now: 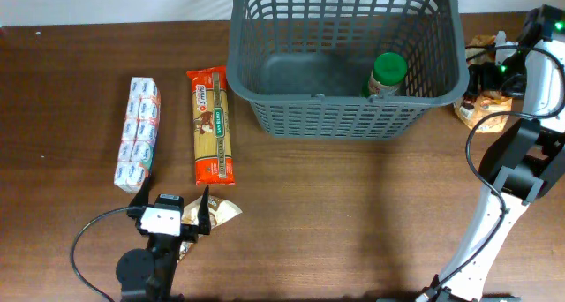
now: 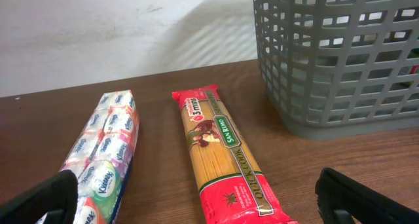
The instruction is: Pack container
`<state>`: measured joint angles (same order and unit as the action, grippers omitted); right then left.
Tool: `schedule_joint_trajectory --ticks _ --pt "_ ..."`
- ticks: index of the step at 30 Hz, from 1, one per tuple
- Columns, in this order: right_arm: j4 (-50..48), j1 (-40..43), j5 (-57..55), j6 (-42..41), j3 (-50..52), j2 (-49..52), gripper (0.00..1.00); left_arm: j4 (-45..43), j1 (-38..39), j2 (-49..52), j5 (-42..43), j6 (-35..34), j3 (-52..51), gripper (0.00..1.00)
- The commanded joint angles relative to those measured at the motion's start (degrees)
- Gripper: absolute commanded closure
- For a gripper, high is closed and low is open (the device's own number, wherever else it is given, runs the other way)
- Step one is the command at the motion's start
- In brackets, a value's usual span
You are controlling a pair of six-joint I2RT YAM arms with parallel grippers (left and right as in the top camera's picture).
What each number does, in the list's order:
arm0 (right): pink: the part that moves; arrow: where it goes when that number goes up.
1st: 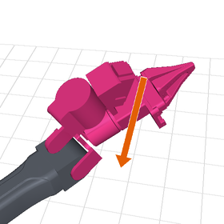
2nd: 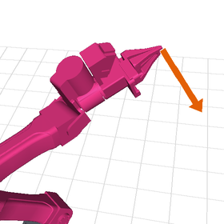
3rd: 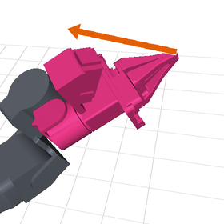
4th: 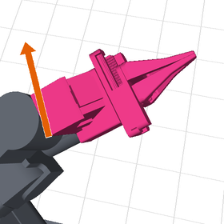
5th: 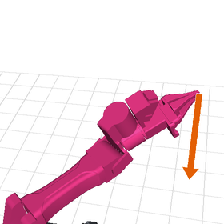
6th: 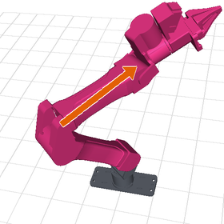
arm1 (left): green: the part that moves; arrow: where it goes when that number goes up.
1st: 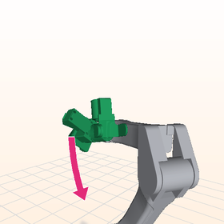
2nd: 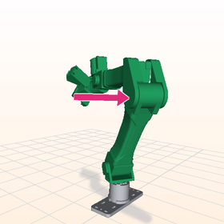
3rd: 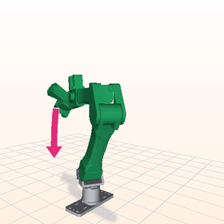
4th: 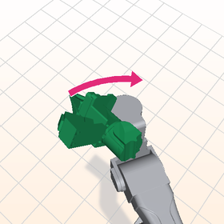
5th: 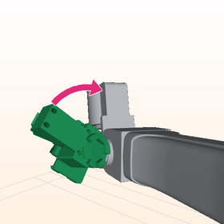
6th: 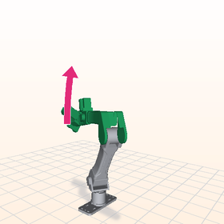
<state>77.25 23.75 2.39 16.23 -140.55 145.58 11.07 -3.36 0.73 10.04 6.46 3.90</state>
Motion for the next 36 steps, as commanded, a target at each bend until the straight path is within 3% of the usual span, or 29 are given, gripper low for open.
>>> schedule_joint_trajectory --ticks 1,2,3,4,6,13,25,36 --pt "0.7 -0.3 -0.1 -0.7 2.9 2.9 0.01 -0.2 0.1 -0.4 -0.4 0.9 -0.5 0.01" --pt "0.5 -0.3 -0.1 -0.7 3.3 2.9 0.01 -0.2 0.1 -0.4 -0.4 0.9 -0.5 0.01" --pt "0.5 -0.3 -0.1 -0.7 3.5 2.9 0.07 -0.2 0.1 -0.4 -0.4 0.9 -0.5 0.01" --pt "0.5 -0.3 -0.1 -0.7 3.8 2.9 0.17 -0.2 0.1 -0.4 -0.4 0.9 -0.5 0.01" --pt "0.5 -0.3 -0.1 -0.7 4.3 2.9 0.47 -0.2 0.1 -0.4 -0.4 0.9 -0.5 0.01" --pt "0.3 0.4 -0.1 -2.3 4.3 2.9 0.96 -0.2 0.1 -0.4 -0.4 0.9 -0.5 0.01" --pt "1.4 2.8 0.2 -8.2 1.4 2.6 0.96 -0.2 0.1 -0.4 -0.4 0.9 -0.5 0.01" --pt "10.2 7.7 6.2 -11.4 -19.0 -1.5 0.96 -0.2 0.1 -0.4 -0.4 0.9 -0.5 0.01"
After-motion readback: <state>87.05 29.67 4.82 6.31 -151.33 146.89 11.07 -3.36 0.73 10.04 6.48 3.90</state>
